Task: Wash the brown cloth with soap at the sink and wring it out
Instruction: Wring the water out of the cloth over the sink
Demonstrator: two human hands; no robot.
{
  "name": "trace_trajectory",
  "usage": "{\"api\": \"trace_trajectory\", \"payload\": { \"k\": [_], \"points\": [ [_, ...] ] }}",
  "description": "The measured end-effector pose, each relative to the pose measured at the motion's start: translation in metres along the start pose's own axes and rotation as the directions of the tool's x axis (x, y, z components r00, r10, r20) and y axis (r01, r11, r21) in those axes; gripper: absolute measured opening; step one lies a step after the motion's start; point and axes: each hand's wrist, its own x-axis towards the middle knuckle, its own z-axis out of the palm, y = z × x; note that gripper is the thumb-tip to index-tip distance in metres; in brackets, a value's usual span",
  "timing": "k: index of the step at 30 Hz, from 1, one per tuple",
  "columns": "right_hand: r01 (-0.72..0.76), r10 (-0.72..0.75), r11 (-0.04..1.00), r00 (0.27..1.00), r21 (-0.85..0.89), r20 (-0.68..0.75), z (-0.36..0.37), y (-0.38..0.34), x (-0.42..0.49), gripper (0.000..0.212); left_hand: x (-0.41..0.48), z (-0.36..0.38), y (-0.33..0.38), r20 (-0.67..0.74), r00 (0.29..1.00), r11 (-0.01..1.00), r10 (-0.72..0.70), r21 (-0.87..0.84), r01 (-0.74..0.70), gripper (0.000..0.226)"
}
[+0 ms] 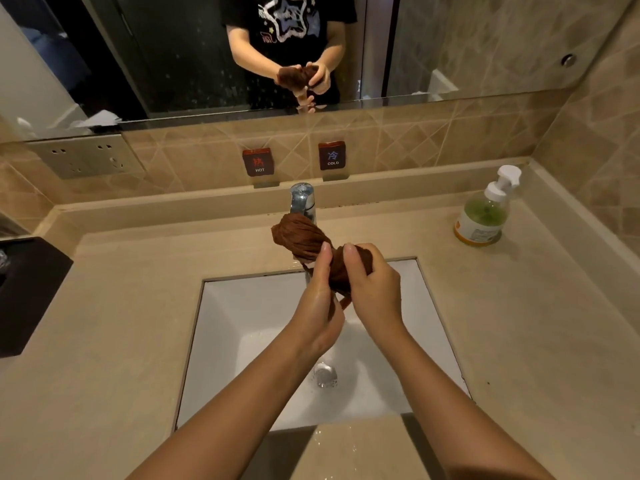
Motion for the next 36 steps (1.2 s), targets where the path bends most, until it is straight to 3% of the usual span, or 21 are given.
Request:
{"api": "trace_trajectory", "payload": {
  "k": [3,5,9,11,13,14,15,16,17,20,21,22,24,26,29,32,36],
  "points": [
    [-0.034,0.034,0.999,0.999,0.043,-0.011,-0.005,0.000,0.010,0.028,-0.003,-0.010,0.005,0.085,0.996,0.999,-0.035,0.025,0.033,0.027],
    [-0.007,0.005,0.998,1.000,0.060,0.026,-0.014,0.000,0.017,0.031,-0.006,-0.025,0.011,0.162,0.982,0.994,-0.092,-0.046,0.101,0.022],
    [0.091,-0.111,0.990,0.974,0.110,0.197,-0.029,-0.004,0.027,0.031,-0.005,-0.048,0.019,0.298,0.929,0.928,-0.221,-0.230,0.294,0.050],
    [0.129,-0.182,0.975,0.930,0.182,0.320,-0.035,-0.009,0.030,0.027,-0.012,-0.042,0.025,0.367,0.874,0.871,-0.319,-0.251,0.423,0.047],
    [0.189,-0.258,0.963,0.856,0.194,0.448,-0.040,-0.013,0.033,0.027,-0.009,-0.036,0.029,0.291,0.869,0.895,-0.400,-0.078,0.438,0.040],
    [0.242,-0.288,0.958,0.813,0.156,0.505,-0.042,-0.014,0.035,0.029,-0.006,-0.032,0.032,0.279,0.862,0.904,-0.422,0.058,0.424,0.050],
    [0.311,-0.318,0.944,0.773,0.110,0.550,-0.045,-0.015,0.037,0.033,-0.003,-0.029,0.035,0.333,0.801,0.868,-0.497,0.189,0.460,0.068],
    [0.370,-0.343,0.926,0.739,0.077,0.579,-0.047,-0.016,0.039,0.035,-0.002,-0.025,0.039,0.411,0.695,0.807,-0.590,0.296,0.511,0.081],
    [0.406,-0.361,0.912,0.724,0.061,0.588,-0.049,-0.015,0.042,0.036,-0.001,-0.024,0.041,0.455,0.622,0.770,-0.637,0.388,0.506,0.083],
    [0.451,-0.361,0.893,0.736,-0.016,0.573,-0.054,-0.013,0.049,0.051,-0.002,-0.020,0.046,0.467,0.516,0.687,-0.718,0.593,0.420,0.051],
    [0.469,-0.330,0.879,0.732,-0.090,0.597,-0.054,-0.012,0.049,0.054,-0.004,-0.015,0.045,0.406,0.535,0.646,-0.741,0.647,0.404,0.043],
    [0.493,-0.275,0.850,0.716,-0.186,0.642,-0.054,-0.010,0.048,0.053,-0.006,-0.010,0.042,0.318,0.604,0.609,-0.731,0.703,0.368,0.036],
    [0.557,-0.156,0.740,0.688,-0.378,0.709,-0.051,-0.004,0.043,0.048,-0.006,-0.007,0.029,0.108,0.804,0.477,-0.585,0.848,0.233,0.018],
    [0.576,-0.123,0.675,0.704,-0.461,0.700,-0.045,0.004,0.038,0.042,-0.006,-0.008,0.015,0.002,0.919,0.336,-0.394,0.931,0.142,0.011],
    [0.504,-0.116,0.731,0.756,-0.460,0.644,-0.035,0.018,0.036,0.035,-0.004,-0.012,-0.002,-0.049,0.979,0.200,-0.199,0.976,0.089,0.016],
    [0.350,0.070,0.745,0.806,-0.568,0.588,-0.020,0.035,0.036,0.042,-0.002,-0.017,-0.015,-0.048,0.998,0.036,-0.045,0.998,0.050,0.022],
    [0.231,0.249,0.723,0.792,-0.652,0.557,-0.003,0.053,0.034,0.041,0.000,-0.029,-0.029,-0.078,0.997,-0.056,-0.019,0.995,0.076,0.024]
  ]
}}
